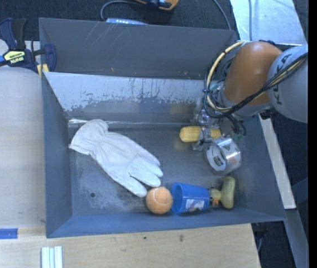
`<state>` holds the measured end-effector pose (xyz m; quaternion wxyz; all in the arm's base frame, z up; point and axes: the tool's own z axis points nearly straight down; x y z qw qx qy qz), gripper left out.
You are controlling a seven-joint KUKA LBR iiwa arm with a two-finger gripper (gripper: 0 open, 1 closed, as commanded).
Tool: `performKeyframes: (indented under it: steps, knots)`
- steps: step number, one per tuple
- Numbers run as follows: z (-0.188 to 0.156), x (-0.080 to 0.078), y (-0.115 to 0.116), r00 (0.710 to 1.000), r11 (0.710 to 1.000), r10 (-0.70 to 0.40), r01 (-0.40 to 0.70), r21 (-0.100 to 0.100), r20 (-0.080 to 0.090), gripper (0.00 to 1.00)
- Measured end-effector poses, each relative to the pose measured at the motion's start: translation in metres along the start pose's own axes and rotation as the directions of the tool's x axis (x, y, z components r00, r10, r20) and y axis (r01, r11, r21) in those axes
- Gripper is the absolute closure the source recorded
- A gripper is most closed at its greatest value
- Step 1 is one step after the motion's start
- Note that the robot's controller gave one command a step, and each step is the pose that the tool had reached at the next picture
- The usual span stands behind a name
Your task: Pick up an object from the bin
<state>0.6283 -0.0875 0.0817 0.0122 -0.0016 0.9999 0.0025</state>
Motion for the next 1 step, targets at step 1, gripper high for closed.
performKeyframes:
  steps: [1]
  knots:
    - [-0.1302, 0.0088, 0.0055, 1.0, 1.0, 0.018, -0.018, 0.0, 0.004, 1.0]
